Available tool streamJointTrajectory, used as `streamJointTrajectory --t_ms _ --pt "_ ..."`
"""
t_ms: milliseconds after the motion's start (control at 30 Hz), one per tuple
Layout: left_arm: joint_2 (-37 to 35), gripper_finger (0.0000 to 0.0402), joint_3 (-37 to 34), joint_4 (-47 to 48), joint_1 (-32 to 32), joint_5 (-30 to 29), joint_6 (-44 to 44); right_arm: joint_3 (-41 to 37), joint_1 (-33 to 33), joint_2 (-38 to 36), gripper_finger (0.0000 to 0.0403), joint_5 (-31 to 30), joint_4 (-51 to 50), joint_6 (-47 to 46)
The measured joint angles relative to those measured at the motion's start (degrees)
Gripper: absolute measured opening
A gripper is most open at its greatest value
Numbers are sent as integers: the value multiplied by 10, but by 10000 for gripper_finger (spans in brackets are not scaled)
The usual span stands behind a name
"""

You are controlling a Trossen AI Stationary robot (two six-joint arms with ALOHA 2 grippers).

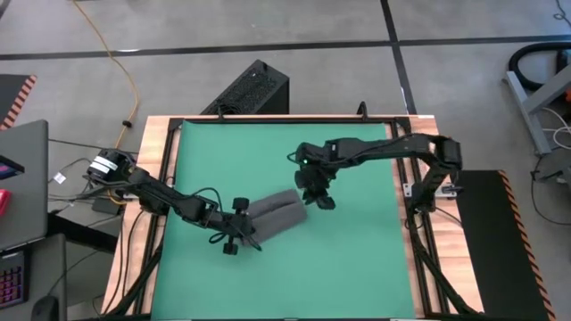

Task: Roll towel
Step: Roll the gray towel on the table

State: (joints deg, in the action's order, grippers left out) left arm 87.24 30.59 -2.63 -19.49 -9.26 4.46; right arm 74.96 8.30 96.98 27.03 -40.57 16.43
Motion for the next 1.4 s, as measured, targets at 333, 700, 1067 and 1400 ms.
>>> streamJointTrajectory --t_ms 333,700,1067,1400 --pt "0 0 0 -1 19 46 -48 0 -151 19 231 -211 81 199" --pt "0 0 0 -2 40 71 -55 1 -154 114 281 -301 93 181" --pt "1 0 0 -4 42 88 -48 -4 -123 165 276 -327 93 135" --pt "2 0 -2 -45 46 128 -14 -10 -127 161 72 -383 99 70"
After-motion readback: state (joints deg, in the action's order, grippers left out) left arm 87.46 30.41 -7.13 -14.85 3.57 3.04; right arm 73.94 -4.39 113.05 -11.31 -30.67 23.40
